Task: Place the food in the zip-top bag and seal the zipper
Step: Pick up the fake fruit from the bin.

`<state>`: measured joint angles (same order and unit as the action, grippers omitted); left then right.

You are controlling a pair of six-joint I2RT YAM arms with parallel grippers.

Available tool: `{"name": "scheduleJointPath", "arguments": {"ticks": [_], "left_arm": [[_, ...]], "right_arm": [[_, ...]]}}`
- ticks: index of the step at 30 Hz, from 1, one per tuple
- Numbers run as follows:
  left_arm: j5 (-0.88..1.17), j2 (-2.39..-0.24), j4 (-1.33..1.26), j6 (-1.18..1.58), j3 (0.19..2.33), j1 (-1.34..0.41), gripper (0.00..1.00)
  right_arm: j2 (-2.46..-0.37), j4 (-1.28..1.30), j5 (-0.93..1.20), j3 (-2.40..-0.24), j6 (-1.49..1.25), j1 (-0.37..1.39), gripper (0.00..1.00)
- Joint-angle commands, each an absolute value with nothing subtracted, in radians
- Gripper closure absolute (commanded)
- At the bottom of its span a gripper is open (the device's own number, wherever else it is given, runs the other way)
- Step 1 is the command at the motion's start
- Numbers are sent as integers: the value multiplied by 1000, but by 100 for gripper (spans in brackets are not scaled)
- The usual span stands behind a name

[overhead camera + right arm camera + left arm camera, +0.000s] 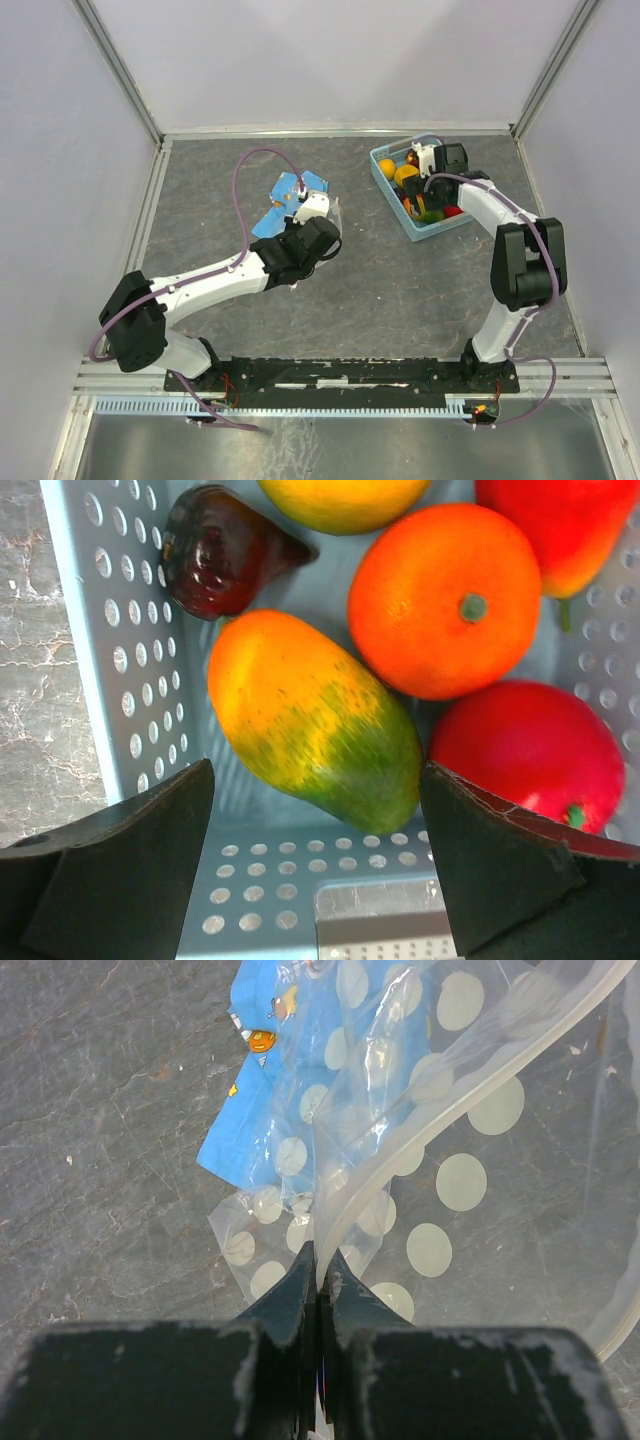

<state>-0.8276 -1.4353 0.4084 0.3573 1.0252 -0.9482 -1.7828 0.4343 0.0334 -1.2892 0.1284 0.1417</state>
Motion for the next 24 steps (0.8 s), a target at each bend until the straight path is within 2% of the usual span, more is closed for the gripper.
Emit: {"name": "scheduleJointPath", "arguments": {"ticks": [1,6,15,19,24], "left_arm": [[-833,-1418,354,326,1025,-943,97],[-830,-1428,356,323,1028,-942,97],[-824,-1428,353,321,1026,-943,97],[-822,-1430,354,319,1027,-943,97],[-821,-1425,353,322,1025,-943,97]], "right_arm": [[-1831,413,124,-1364,197,137,8],[-1899,422,128,-1394,210,138,2],[-1981,437,159,-1411,179,138,2],[-1992,439,174,-1411,162,138,6],[-1974,444,173,-1405,137,138,20]]}}
